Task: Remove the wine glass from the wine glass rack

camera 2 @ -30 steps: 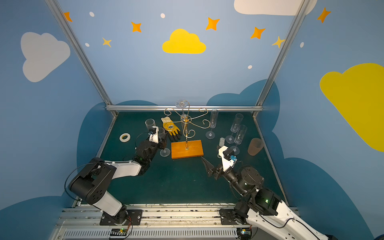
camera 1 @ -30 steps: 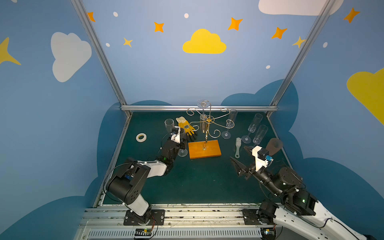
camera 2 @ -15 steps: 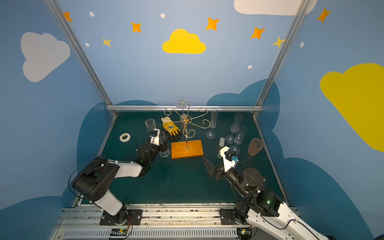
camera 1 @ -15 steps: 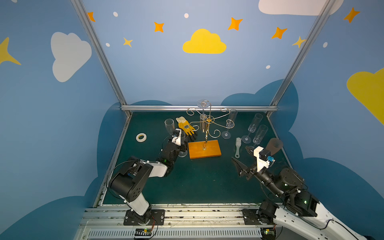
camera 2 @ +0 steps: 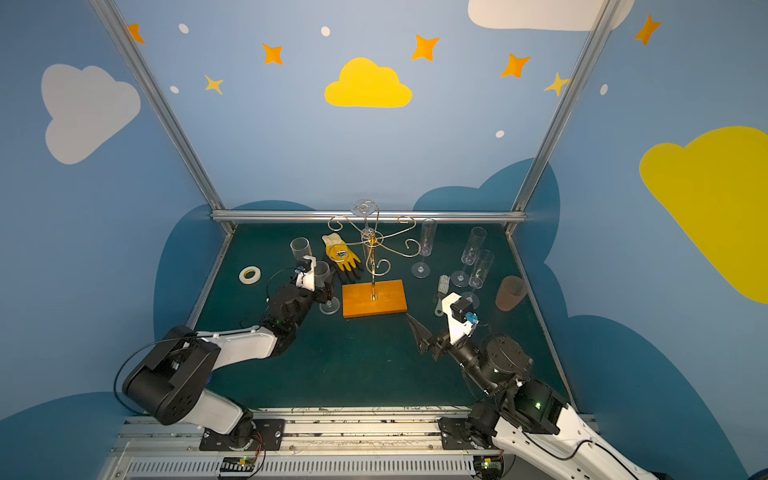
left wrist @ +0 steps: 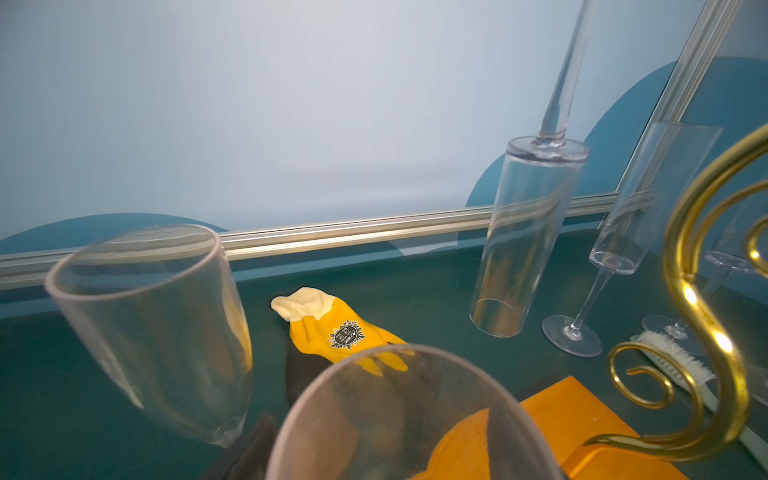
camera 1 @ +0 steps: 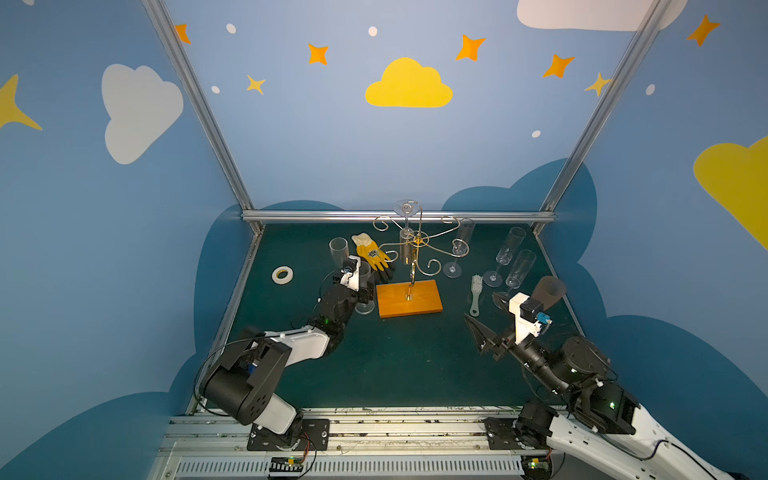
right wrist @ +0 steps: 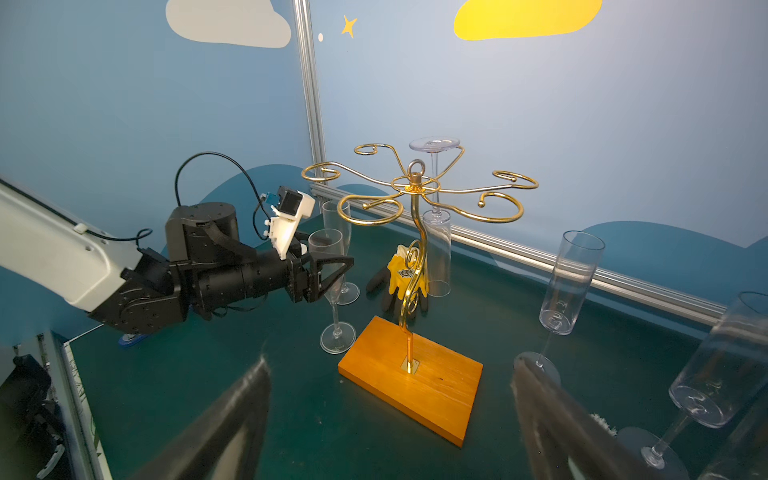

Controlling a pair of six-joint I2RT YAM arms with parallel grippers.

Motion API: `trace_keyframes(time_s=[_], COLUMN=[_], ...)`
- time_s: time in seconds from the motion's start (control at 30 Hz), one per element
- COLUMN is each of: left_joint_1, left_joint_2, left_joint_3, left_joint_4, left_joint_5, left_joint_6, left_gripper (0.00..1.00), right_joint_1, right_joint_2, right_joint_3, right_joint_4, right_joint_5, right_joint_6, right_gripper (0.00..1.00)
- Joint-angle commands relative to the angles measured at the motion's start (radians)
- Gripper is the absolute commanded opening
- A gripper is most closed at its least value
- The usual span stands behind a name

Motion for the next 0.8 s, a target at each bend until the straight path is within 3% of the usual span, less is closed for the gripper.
trace_keyframes(time_s=[0.0, 0.67, 0.77], left_joint_1=[-0.002, 0.015, 0.045], left_joint_2=[-0.064, -0.426, -0.485], left_joint_3=[-0.004, -0.028, 0.008], left_joint_4=[-0.091, -0.375, -0.472], left_joint_5=[-0.014, -0.073, -0.030], left_joint_6=[0.008, -0.042, -0.085], left_gripper=[0.79, 0.80, 0.80], right_joint_1=[-0.003, -0.003, -0.004], right_joint_2=[0.005, 0.028, 0.022], right_joint_3=[0.025, 0.039, 0.042], right_joint_4=[0.001, -0.015, -0.021], right_joint_5=[0.021, 0.032, 0.038], right_joint_6=[0.009, 0.024, 0.021], right_gripper=[0.90, 0.90, 0.90])
